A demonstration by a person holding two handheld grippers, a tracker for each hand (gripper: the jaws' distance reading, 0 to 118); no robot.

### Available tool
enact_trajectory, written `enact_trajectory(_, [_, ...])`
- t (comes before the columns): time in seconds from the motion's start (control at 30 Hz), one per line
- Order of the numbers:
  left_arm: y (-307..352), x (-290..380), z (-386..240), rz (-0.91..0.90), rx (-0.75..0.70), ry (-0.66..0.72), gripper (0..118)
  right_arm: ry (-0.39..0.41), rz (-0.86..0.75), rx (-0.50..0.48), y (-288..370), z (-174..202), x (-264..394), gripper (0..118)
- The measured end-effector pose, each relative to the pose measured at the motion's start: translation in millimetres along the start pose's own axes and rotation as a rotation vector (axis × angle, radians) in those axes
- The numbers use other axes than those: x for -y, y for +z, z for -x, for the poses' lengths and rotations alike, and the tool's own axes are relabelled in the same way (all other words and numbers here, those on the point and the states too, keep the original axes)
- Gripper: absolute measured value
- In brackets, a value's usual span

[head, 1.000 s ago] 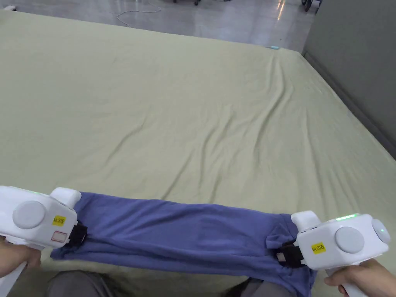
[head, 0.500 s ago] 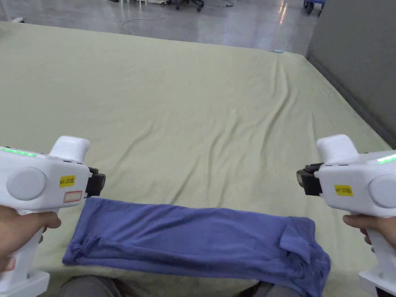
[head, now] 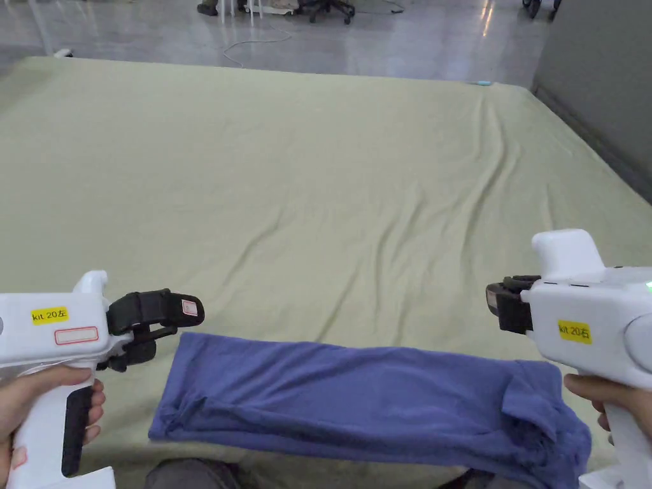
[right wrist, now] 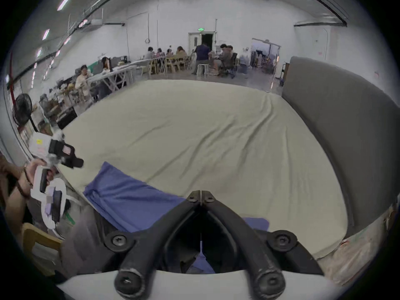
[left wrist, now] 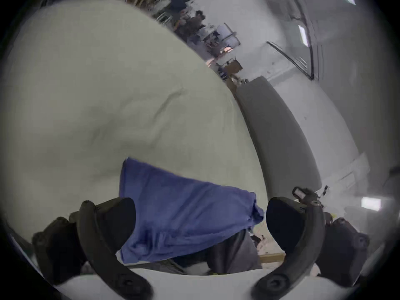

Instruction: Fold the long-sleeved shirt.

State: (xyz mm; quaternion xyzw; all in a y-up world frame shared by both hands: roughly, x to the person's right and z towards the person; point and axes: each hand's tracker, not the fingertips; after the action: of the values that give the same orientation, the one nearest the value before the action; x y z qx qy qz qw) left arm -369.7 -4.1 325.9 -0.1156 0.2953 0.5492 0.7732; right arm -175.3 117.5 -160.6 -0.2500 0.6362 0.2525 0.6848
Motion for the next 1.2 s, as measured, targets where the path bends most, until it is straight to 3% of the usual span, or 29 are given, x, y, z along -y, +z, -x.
enact_trajectory(0.17, [-29.2, 14.2, 62.2, 0.113, 0.019, 0.157, 118, -0.043, -0.002, -0.045, -0.7, 6.9, 12.3, 0])
enact_trajectory(0.23, [-41.9, 27.8, 58.8, 0.115, 0.020, 0.141, 118, -0.050, -0.001, -0.050, 0.2, 10.4, 15.3, 0])
enact_trajectory(0.3, [-41.1, 30.0, 51.3, 0.056, 0.165, 0.125, 118, -0.059, 0.006, -0.066, 2.1, 10.7, 18.2, 0])
enact_trajectory(0.37, [-66.1, 30.9, 48.1, 0.159, 0.291, 0.238, 117, -0.068, 0.014, -0.081, 2.8, 11.0, 19.9, 0])
enact_trajectory(0.5, [-99.1, 34.3, 24.3, 0.123, 0.219, 0.044, 113, -0.076, 0.017, -0.067, 2.7, 8.5, 22.5, 0])
enact_trajectory(0.53, [-102.6, 33.7, 19.0, 0.144, 0.201, 0.032, 85, -0.085, 0.020, -0.063, 2.9, 6.5, 23.1, 0])
enact_trajectory(0.57, [-102.0, 32.5, 14.0, 0.131, 0.144, 0.000, 16, -0.091, 0.025, -0.063, 1.5, 3.3, 23.6, 0])
enact_trajectory(0.6, [-106.7, 29.6, 12.8, 0.105, 0.061, -0.029, 3, -0.094, 0.028, -0.057, 0.8, 1.3, 24.2, 0])
enact_trajectory(0.67, [-114.1, 28.2, 13.0, 0.164, -0.064, -0.035, 3, -0.100, 0.033, -0.041, 1.0, -1.2, 24.8, 0])
enact_trajectory(0.7, [-108.1, 25.7, 13.8, 0.137, 0.020, -0.043, 3, -0.102, 0.034, -0.038, 1.3, -4.0, 25.5, 0])
enact_trajectory(0.87, [-67.2, -8.9, 40.0, -0.027, 0.008, 0.015, 3, -0.124, 0.032, -0.035, 4.4, -11.7, 26.5, 0])
enact_trajectory(0.97, [-36.4, -26.3, 43.5, -0.087, -0.117, -0.053, 3, -0.122, 0.034, -0.032, 3.1, -12.7, 26.2, 0])
enact_trajectory(1.2, [65.4, -65.6, 74.4, -0.248, -0.294, 0.007, 3, -0.116, 0.032, -0.056, -4.1, -9.2, 21.0, 0])
